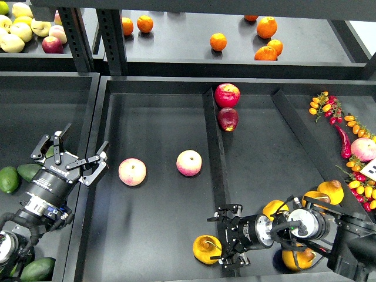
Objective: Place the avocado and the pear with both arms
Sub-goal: 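Close the right gripper around the yellow pear in the middle bin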
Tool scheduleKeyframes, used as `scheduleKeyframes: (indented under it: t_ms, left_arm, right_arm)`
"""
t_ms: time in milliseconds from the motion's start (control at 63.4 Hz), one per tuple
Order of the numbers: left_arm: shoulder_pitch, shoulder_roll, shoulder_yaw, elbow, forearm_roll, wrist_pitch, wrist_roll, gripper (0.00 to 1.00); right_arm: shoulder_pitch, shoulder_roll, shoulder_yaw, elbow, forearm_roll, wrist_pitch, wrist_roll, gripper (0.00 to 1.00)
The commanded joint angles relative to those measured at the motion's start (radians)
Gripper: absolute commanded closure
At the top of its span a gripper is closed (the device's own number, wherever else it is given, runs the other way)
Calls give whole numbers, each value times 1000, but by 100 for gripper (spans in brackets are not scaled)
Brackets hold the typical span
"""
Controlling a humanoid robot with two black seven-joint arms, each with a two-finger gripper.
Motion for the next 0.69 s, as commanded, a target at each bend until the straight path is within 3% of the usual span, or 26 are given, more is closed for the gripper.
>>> scheduleKeyframes:
  t_ms: [0, 410, 678]
  left_arm:
    - [0, 0, 1, 3, 0, 0, 0, 1]
    - [0, 0, 1, 5, 0, 0, 0, 1]
    - [0, 0, 1, 3, 0, 0, 0, 1]
  right_arm:
    - [-3, 23, 0, -29, -7, 0, 0, 0]
    - [-13, 72, -4, -70, -24, -12, 0, 3]
    - [-23, 99, 8, -98, -51, -18, 0, 16]
